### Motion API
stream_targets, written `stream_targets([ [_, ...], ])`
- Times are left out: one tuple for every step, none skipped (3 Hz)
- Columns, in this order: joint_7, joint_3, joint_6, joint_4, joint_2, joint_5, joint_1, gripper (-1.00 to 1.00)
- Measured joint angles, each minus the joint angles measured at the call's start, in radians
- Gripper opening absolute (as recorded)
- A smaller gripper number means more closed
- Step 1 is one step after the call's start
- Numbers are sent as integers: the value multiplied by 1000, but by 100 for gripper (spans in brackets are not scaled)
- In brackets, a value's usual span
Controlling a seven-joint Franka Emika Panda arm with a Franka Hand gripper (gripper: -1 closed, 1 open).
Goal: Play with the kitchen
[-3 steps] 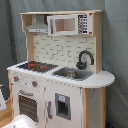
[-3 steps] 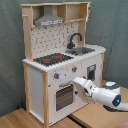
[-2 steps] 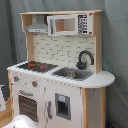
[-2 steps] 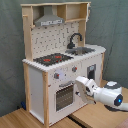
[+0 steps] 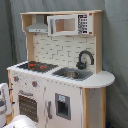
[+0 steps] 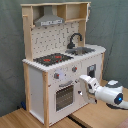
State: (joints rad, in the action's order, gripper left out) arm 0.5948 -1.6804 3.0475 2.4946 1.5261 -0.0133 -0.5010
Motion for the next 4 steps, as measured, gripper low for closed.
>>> stream_targets([
  [83, -27, 31, 56, 3, 0, -2, 100],
  [169, -27, 52, 64, 7, 0, -51, 100],
  [174, -40, 128, 61, 11, 0, -119, 100],
  [200, -65, 152, 27, 13, -1, -202, 100],
])
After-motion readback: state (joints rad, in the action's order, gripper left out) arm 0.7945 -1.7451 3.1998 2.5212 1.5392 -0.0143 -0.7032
